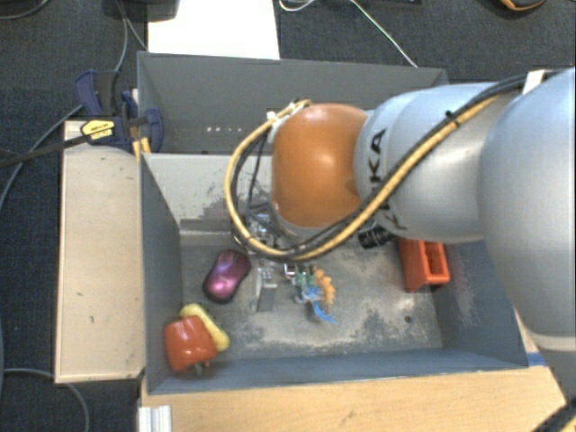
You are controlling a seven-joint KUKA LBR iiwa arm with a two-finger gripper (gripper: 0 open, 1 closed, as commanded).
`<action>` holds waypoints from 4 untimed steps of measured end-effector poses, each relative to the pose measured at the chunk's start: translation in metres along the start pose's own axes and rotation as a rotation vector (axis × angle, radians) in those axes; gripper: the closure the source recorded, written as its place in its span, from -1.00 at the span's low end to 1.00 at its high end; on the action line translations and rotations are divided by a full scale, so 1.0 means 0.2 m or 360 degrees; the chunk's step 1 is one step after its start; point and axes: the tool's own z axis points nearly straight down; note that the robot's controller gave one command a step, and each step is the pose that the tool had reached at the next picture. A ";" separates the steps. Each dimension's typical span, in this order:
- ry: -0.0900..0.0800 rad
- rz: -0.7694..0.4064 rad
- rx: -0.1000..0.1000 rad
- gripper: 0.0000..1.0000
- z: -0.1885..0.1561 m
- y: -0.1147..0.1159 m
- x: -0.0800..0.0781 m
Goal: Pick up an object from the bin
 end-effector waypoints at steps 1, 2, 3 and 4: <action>-0.0016 0.0079 -0.0006 -1.00 -0.27 0.01 -0.07; 0.0004 -0.0093 0.0004 -1.00 0.23 -0.35 -0.25; -0.0024 0.0281 -0.0015 -1.00 -0.02 -0.08 -0.14; -0.0022 0.0275 -0.0007 -1.00 0.39 -0.14 -0.21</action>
Offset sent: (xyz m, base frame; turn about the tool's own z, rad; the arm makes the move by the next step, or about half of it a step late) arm 0.0467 -0.0677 -0.0418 -0.0637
